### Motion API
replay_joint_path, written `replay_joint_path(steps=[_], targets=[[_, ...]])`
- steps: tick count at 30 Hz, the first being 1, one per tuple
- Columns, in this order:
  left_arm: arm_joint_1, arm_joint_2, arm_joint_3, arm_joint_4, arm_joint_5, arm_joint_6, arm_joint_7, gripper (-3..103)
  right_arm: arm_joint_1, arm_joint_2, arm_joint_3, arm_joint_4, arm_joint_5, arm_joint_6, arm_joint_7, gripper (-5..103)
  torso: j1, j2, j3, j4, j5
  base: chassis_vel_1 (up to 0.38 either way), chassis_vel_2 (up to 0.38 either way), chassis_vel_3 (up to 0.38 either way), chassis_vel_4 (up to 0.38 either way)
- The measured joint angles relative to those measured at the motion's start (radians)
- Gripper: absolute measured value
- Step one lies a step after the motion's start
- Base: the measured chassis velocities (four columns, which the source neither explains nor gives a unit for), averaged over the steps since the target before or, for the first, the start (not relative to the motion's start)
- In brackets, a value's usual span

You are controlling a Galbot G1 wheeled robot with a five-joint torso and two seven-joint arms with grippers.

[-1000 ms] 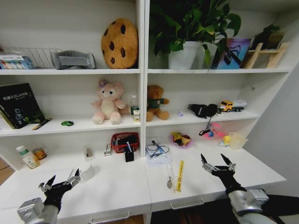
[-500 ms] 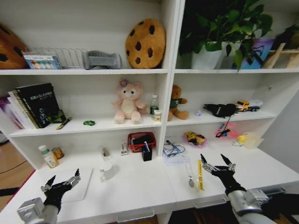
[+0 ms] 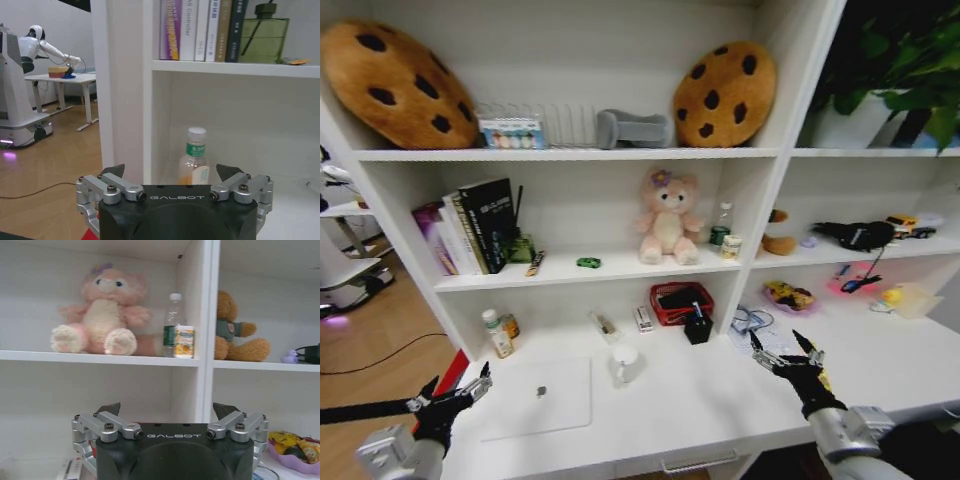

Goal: Organize the objects on the table.

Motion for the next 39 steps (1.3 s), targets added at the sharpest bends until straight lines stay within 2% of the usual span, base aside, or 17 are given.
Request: replay_joint_path(steps=[1, 2, 3, 6, 9, 21, 37, 39], targets=[[0.0, 0.0, 0.0, 0.0, 0.0, 0.0, 0.0, 100, 0.0, 0.0, 0.0, 0.0, 0.0, 0.0, 0.0, 100, 0.0, 0.0, 0.0, -0.0003, -0.0013, 0.186, 0.164, -0.151, -0.211], [0.0, 0.0, 0.0, 0.0, 0.0, 0.0, 0.0, 100, 0.0, 0.0, 0.0, 0.0, 0.0, 0.0, 0.0, 100, 0.0, 0.0, 0.0, -0.0003, -0.0013, 0.186, 0.164, -0.151, -0.211], [0.0, 0.0, 0.0, 0.0, 0.0, 0.0, 0.0, 100, 0.0, 0.0, 0.0, 0.0, 0.0, 0.0, 0.0, 100, -0.001, 0.0, 0.0, -0.0003, 0.0002, 0.168, 0.053, -0.151, -0.113], [0.0, 0.0, 0.0, 0.0, 0.0, 0.0, 0.0, 100, 0.001, 0.0, 0.0, 0.0, 0.0, 0.0, 0.0, 100, 0.0, 0.0, 0.0, 0.0007, -0.0005, 0.142, 0.123, -0.018, -0.083], [0.0, 0.0, 0.0, 0.0, 0.0, 0.0, 0.0, 100, 0.001, 0.0, 0.0, 0.0, 0.0, 0.0, 0.0, 100, 0.0, 0.0, 0.0, 0.0002, 0.0008, 0.01, 0.034, 0.028, 0.004], [0.0, 0.0, 0.001, 0.0, 0.0, 0.0, 0.001, 100, 0.0, 0.0, 0.0, 0.0, 0.0, 0.0, 0.0, 100, 0.0, 0.0, 0.0, 0.0001, 0.0, -0.004, -0.061, 0.001, 0.049], [0.0, 0.0, 0.0, 0.0, 0.0, 0.0, 0.001, 100, 0.0, 0.0, 0.0, 0.0, 0.0, 0.0, 0.0, 100, 0.0, 0.0, 0.0, 0.0001, 0.0006, 0.193, -0.184, -0.219, 0.2], [0.0, 0.0, 0.0, 0.0, 0.0, 0.0, 0.001, 100, 0.0, 0.0, 0.0, 0.0, 0.0, 0.0, 0.0, 100, 0.0, 0.0, 0.0, 0.0001, -0.0005, 0.305, -0.3, -0.35, 0.325]])
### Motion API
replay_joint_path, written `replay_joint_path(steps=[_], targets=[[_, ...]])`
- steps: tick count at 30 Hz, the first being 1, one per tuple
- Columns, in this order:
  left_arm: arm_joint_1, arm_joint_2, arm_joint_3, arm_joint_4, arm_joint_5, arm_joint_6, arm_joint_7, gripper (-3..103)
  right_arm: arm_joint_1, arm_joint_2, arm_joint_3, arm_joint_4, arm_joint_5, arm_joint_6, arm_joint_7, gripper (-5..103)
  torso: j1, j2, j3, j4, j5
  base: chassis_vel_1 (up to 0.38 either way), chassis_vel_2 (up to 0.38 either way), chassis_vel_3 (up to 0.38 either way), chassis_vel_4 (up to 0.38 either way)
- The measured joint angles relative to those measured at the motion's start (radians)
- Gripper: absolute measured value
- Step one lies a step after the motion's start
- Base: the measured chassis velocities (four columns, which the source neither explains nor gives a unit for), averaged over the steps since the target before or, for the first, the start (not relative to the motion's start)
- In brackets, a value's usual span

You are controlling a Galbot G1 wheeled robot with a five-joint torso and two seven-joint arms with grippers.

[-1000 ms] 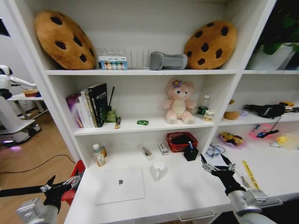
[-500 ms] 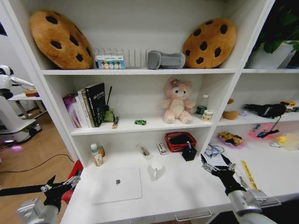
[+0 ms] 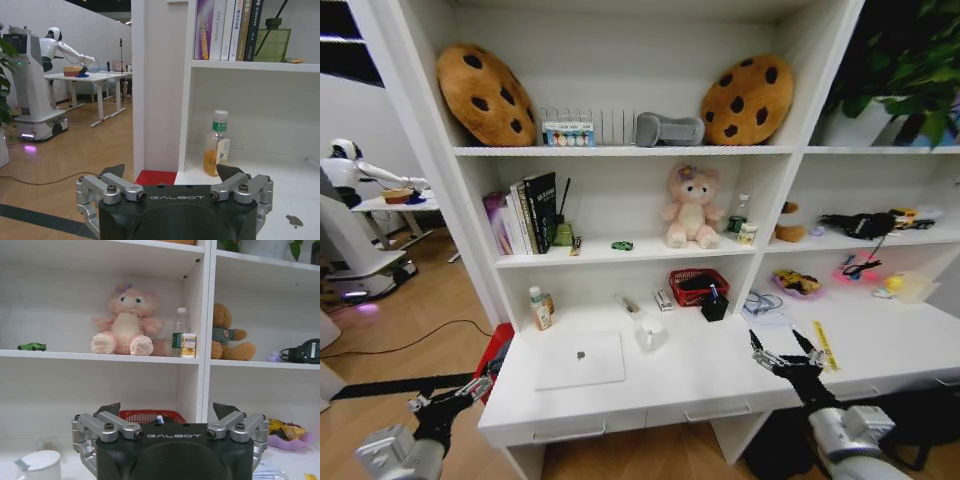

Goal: Organize the objects on the table.

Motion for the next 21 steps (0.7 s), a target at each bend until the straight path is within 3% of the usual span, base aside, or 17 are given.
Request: replay_joint_path(steps=[3, 7, 9, 10, 12, 21], targets=[[0.0, 0.0, 0.0, 0.0, 0.0, 0.0, 0.0, 100, 0.0, 0.0, 0.0, 0.0, 0.0, 0.0, 0.0, 100, 0.0, 0.0, 0.0, -0.0001, 0.0014, 0.36, -0.321, -0.358, 0.318], [0.0, 0.0, 0.0, 0.0, 0.0, 0.0, 0.0, 100, 0.0, 0.0, 0.0, 0.0, 0.0, 0.0, 0.0, 100, 0.0, 0.0, 0.0, 0.0, -0.0007, 0.363, -0.375, -0.369, 0.361], [0.0, 0.0, 0.0, 0.0, 0.0, 0.0, 0.0, 100, 0.0, 0.0, 0.0, 0.0, 0.0, 0.0, 0.0, 100, 0.0, 0.0, 0.0, -0.0001, 0.0024, 0.348, -0.344, -0.368, 0.319], [0.0, 0.0, 0.0, 0.0, 0.0, 0.0, 0.0, 100, -0.001, 0.0, 0.0, 0.0, 0.0, 0.0, 0.0, 100, -0.001, 0.001, 0.0, 0.0, -0.0004, 0.311, -0.276, -0.261, 0.298], [0.0, 0.0, 0.0, 0.0, 0.0, 0.0, -0.001, 100, -0.001, 0.0, 0.0, 0.0, 0.0, 0.0, 0.0, 100, -0.001, 0.001, -0.001, 0.0002, -0.0004, 0.278, -0.276, -0.261, 0.275], [0.0, 0.0, 0.0, 0.0, 0.0, 0.0, 0.0, 100, 0.0, 0.0, 0.0, 0.0, 0.0, 0.0, 0.0, 100, 0.001, 0.0, 0.0, -0.0003, 0.0014, 0.015, -0.044, -0.078, 0.084]])
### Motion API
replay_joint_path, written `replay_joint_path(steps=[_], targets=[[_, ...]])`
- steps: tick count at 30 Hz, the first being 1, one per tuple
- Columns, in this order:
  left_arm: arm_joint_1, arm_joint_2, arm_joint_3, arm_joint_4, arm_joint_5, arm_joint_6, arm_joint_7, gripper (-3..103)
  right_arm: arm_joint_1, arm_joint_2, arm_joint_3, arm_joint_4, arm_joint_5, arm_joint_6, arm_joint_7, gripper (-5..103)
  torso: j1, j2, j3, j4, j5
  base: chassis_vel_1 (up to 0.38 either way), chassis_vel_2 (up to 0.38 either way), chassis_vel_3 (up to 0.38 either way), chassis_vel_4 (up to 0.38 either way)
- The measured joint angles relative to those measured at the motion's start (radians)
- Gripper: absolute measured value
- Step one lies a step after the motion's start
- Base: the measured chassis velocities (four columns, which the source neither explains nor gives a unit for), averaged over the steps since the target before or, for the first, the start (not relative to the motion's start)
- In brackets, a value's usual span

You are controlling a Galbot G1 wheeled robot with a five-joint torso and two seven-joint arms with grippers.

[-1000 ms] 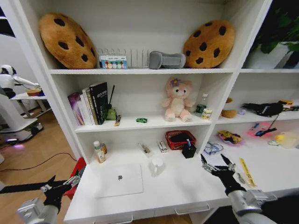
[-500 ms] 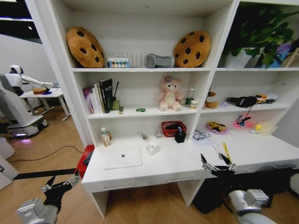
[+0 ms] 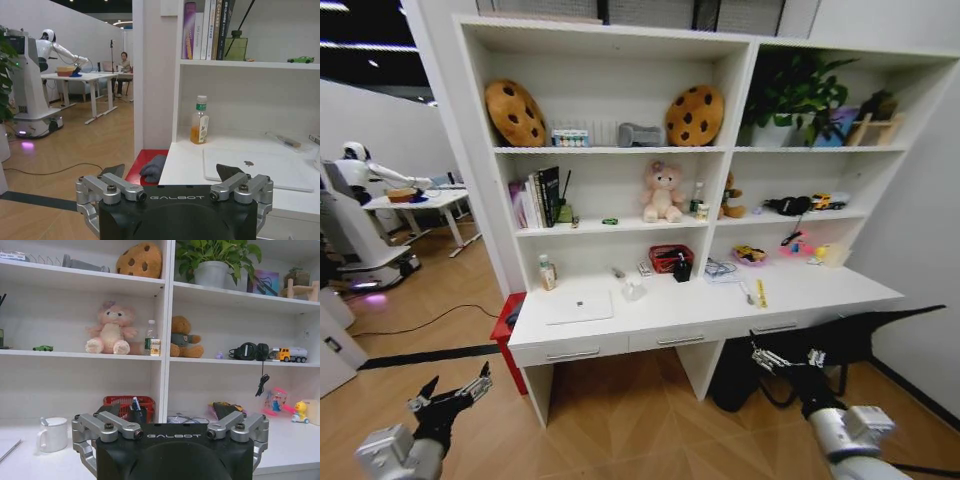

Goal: Organize the objects on the table.

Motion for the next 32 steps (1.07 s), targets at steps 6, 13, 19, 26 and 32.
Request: replay_joint_path(steps=[6, 13, 19, 26, 32], targets=[[0.0, 0.0, 0.0, 0.0, 0.0, 0.0, 0.0, 100, 0.001, 0.0, 0.0, 0.0, 0.0, 0.0, 0.0, 100, 0.001, 0.0, 0.0, 0.0006, -0.0006, -0.054, 0.043, 0.097, -0.034], [0.0, 0.0, 0.0, 0.0, 0.0, 0.0, 0.0, 100, 0.0, 0.0, 0.0, 0.0, 0.0, 0.0, 0.0, 100, -0.001, 0.0, 0.0, 0.0001, -0.0009, 0.0, 0.0, 0.0, 0.0], [0.0, 0.0, 0.0, 0.0, 0.0, 0.0, 0.0, 100, 0.0, 0.0, 0.0, 0.0, 0.0, 0.0, 0.0, 100, -0.001, 0.0, 0.0, 0.0001, -0.0008, 0.0, 0.0, 0.0, 0.0], [0.0, 0.0, 0.0, 0.0, 0.0, 0.0, 0.0, 100, 0.0, 0.0, 0.0, 0.0, 0.0, 0.0, 0.0, 100, -0.001, 0.0, 0.0, 0.0003, -0.0008, 0.03, 0.049, 0.057, 0.034], [0.0, 0.0, 0.0, 0.0, 0.0, 0.0, 0.0, 100, 0.0, 0.0, 0.0, 0.0, 0.0, 0.0, 0.0, 100, -0.001, 0.0, 0.0, 0.0004, -0.0008, 0.089, 0.071, 0.086, 0.083]])
